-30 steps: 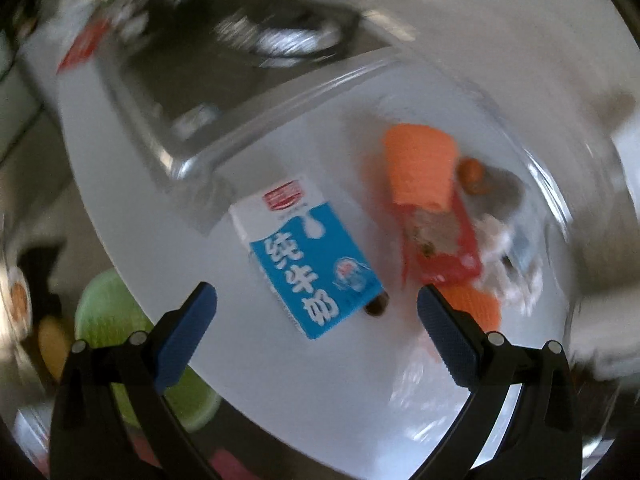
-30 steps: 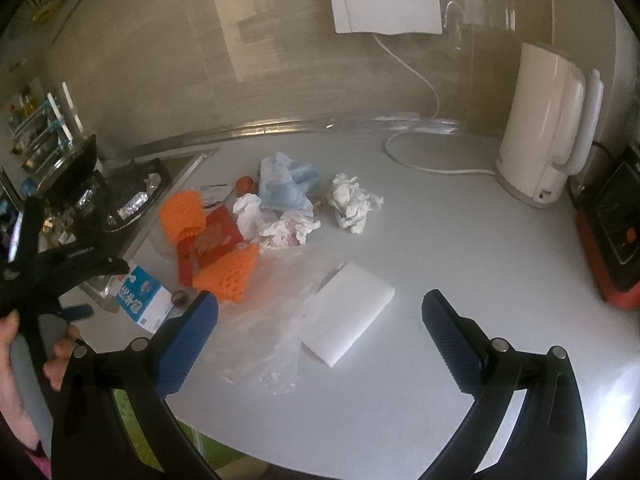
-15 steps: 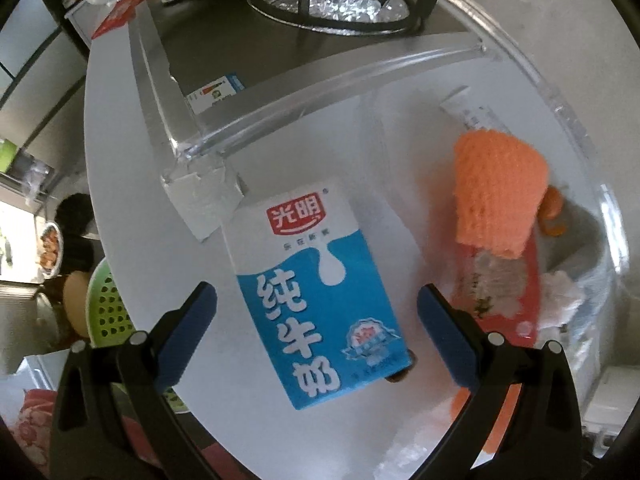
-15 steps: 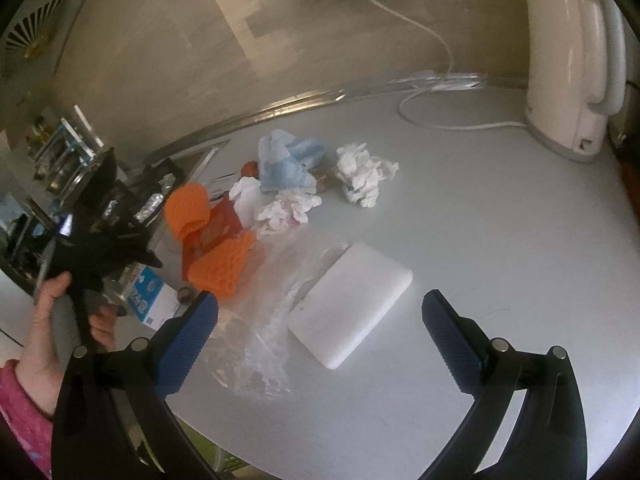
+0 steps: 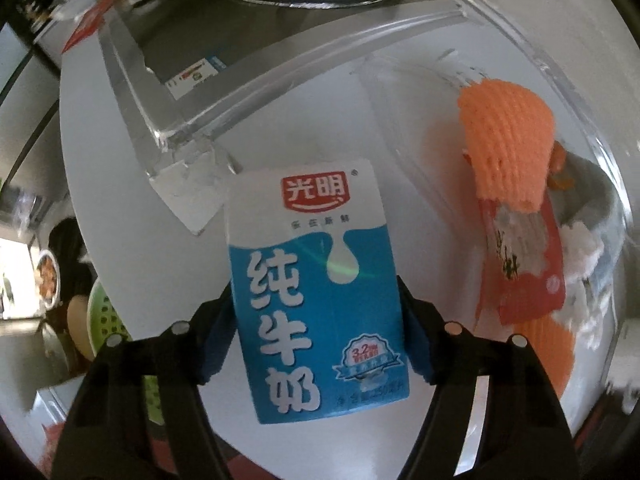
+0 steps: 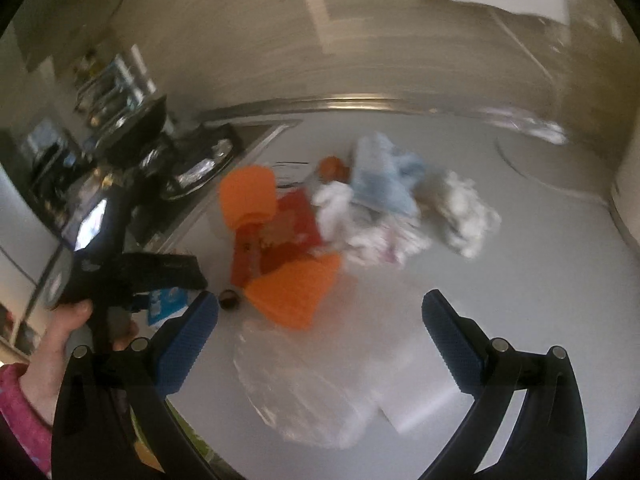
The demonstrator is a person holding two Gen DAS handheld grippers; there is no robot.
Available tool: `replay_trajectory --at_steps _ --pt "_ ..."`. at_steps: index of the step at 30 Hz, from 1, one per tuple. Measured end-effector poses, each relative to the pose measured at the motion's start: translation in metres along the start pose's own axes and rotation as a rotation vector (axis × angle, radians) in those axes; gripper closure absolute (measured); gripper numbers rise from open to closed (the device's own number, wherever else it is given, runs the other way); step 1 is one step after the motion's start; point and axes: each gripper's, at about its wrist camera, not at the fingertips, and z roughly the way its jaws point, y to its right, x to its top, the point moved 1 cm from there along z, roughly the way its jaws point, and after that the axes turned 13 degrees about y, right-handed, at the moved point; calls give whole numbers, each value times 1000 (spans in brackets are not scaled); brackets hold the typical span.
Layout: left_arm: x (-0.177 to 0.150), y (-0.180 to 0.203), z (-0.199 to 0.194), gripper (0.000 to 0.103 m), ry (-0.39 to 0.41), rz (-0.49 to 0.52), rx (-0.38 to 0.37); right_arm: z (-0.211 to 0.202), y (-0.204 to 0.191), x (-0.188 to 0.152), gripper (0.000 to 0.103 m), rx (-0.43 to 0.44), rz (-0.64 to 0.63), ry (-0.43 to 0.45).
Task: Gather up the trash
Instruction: 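Grasp the blue-and-white milk carton with the left tool while the right tool grasps an orange foam net, then carry carton and foam net to the green basket and release both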
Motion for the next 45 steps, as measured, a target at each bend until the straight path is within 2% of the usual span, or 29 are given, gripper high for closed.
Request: replay_trajectory --at_steps 4,7,8,11,13,14,16,21,27,30,33,37,40,45 --pt "0 -10 -15 36 35 60 -58 27 -22 5 3 -12 -78 -39" --pt "-1 -23 -28 36 62 111 -97 48 -34 0 14 -22 -120 -92" --pt "-3 -29 -34 36 74 124 -111 53 -37 -2 15 -30 -137 -108" --pt "-3 -45 -45 36 110 153 -139 68 -44 -10 25 -75 -210 -148" --pt "-5 -55 -52 36 129 165 -154 77 -46 -16 45 -100 -249 -184" --pt "-5 -61 -56 36 143 175 -163 78 -45 -17 48 -106 -253 -189" --pt "-8 -77 -63 36 162 199 -177 74 -43 -17 64 -105 -254 -186" --pt "-19 -123 -77 36 190 229 -193 57 -45 -5 90 -108 -251 -154" --pt "-34 -175 -80 36 184 222 -178 26 -48 13 90 -126 -244 -85" --pt "-42 -195 -80 36 189 233 -180 7 -57 20 90 -97 -225 -55" --pt "-54 -212 -78 36 182 256 -184 -20 -85 19 90 -26 -250 -26" --pt "-76 -229 -64 36 126 292 -204 -42 -131 4 90 103 -285 -31" --pt "-95 -236 -45 36 74 316 -206 -49 -166 -19 90 216 -290 -68" --pt "-124 -240 -8 36 -13 358 -202 -36 -205 -57 90 303 -303 -153"
